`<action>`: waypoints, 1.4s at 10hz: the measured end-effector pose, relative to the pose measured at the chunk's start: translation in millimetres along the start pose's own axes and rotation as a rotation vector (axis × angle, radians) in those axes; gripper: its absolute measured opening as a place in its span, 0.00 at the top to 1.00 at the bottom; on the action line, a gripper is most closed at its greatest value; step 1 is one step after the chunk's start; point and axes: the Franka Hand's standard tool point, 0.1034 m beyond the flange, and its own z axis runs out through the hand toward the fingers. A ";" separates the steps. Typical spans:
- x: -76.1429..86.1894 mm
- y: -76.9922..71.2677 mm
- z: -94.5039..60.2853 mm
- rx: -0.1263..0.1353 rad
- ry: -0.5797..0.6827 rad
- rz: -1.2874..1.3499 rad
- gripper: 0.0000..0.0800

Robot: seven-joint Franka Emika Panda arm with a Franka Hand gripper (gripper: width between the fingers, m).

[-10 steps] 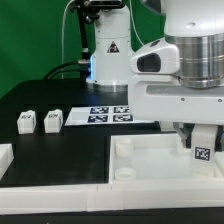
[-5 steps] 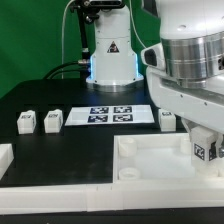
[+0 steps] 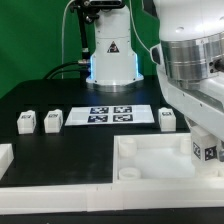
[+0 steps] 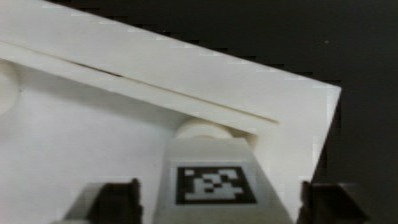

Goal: Assemble one leg

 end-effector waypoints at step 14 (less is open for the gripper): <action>0.7 -8.8 -15.5 -0.007 0.082 -1.028 0.53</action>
Offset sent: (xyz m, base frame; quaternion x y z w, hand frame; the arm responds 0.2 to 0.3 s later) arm 0.0000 0.0000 0.0000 0.0000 0.0000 -0.1790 0.9838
